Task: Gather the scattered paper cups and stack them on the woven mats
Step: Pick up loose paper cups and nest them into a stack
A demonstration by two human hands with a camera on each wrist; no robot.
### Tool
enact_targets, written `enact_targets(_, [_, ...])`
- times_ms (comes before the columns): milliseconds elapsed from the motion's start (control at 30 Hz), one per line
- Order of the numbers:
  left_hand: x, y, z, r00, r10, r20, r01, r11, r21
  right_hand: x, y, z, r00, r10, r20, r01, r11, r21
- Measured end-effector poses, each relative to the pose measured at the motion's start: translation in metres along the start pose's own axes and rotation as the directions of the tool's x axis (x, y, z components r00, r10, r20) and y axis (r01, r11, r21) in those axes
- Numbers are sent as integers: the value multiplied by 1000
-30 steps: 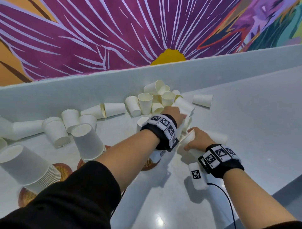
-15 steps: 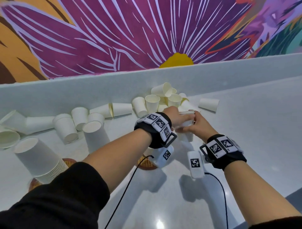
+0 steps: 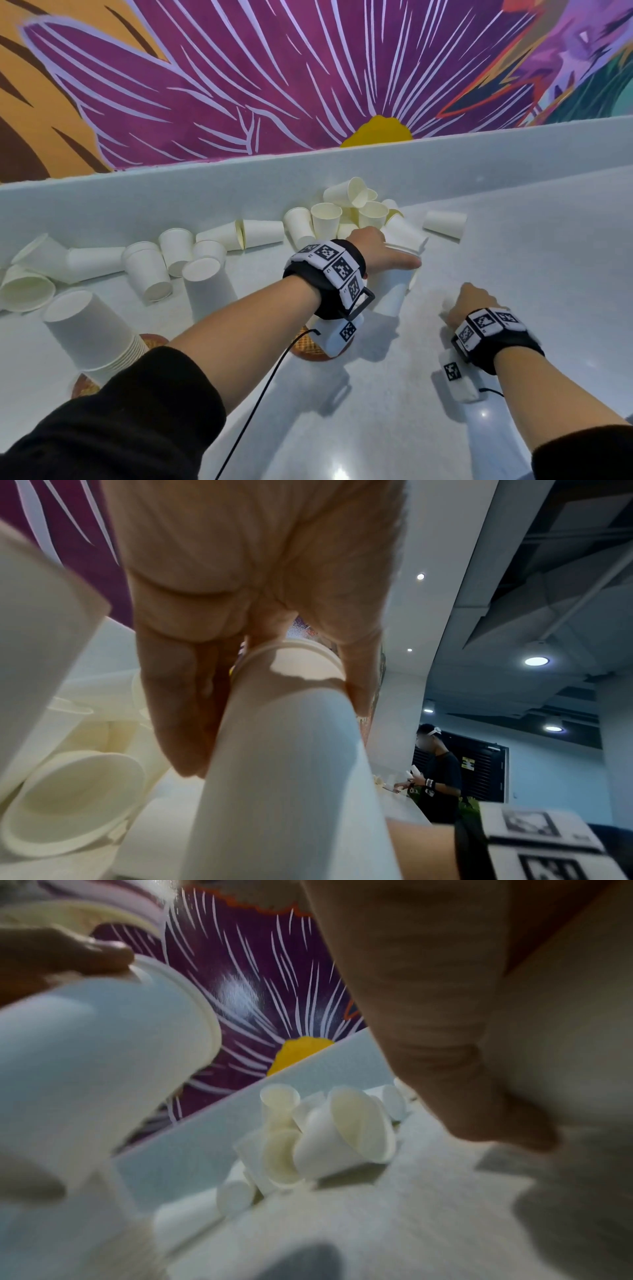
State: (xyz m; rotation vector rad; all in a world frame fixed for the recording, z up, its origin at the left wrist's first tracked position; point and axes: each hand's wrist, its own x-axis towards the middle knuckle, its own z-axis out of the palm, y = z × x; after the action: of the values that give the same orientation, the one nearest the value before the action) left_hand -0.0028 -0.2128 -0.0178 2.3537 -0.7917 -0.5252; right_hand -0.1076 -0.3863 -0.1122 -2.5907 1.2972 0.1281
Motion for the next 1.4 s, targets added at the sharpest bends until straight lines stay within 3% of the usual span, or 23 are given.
enact_targets(67, [0, 1, 1, 1000, -4, -7, 4, 999, -37, 5, -9, -10, 1000, 25, 0, -23, 938, 347])
enact_targets(167, [-4, 4, -2, 1000, -12, -8, 11, 998, -57, 8, -24, -35, 987, 134, -91, -7, 599, 801])
enact_targets(300, [-11, 8, -6, 999, 34, -12, -35, 996, -79, 7, -34, -65, 985, 170, -7, -5, 70, 998])
enact_targets(367, [-15, 9, -11, 994, 48, -95, -64, 982, -180, 3, -36, -76, 994, 106, 8, 0, -77, 997])
enact_targets(433, [-21, 13, -21, 967, 27, -252, -117, 929, -351, -5, -42, -82, 996, 37, -76, 78, -68, 995])
enact_targets(500, [-25, 19, -36, 917, -16, -398, -193, 857, -478, -14, -50, -82, 982, -58, -178, 180, 32, 983])
enact_targets(533, [-26, 22, -44, 895, -39, -445, -218, 832, -511, -20, -55, -82, 972, -106, -211, 220, 75, 973])
enact_targets(600, [-29, 24, -58, 873, -87, -479, -225, 801, -555, -28, -65, -80, 964, -156, -214, 227, 70, 971])
enact_targets(700, [-38, 17, -71, 902, -88, -422, -182, 809, -558, -33, -79, -81, 987, -59, -147, 143, -74, 987])
enact_targets(800, [-47, 3, -77, 918, -74, -390, -200, 763, -615, -40, -89, -89, 998, 39, -43, 53, -293, 955])
enact_targets(900, [-58, -11, -81, 898, -162, -410, -252, 574, -779, -56, -108, -93, 1000, -5, 28, -28, -429, 903])
enact_targets(1000, [-63, -23, -78, 875, -248, -416, -303, 389, -870, -80, -137, -89, 993, -119, 25, -79, -473, 877])
enact_targets(1067, [-71, -26, -71, 874, -255, -414, -283, 425, -860, -96, -155, -83, 982, -188, -11, -84, -491, 867])
enact_targets(1167, [-87, -33, -65, 931, -163, -327, -150, 646, -748, -114, -178, -78, 965, -241, -100, -16, -438, 899])
enact_targets(1267, [-95, -49, -69, 972, -139, -191, -58, 643, -763, -120, -193, -73, 945, -262, -196, 108, -314, 943])
enact_targets(1400, [-103, -74, -97, 936, -263, -236, 15, 696, -718, -130, -208, -66, 884, -350, -309, 310, -54, 949])
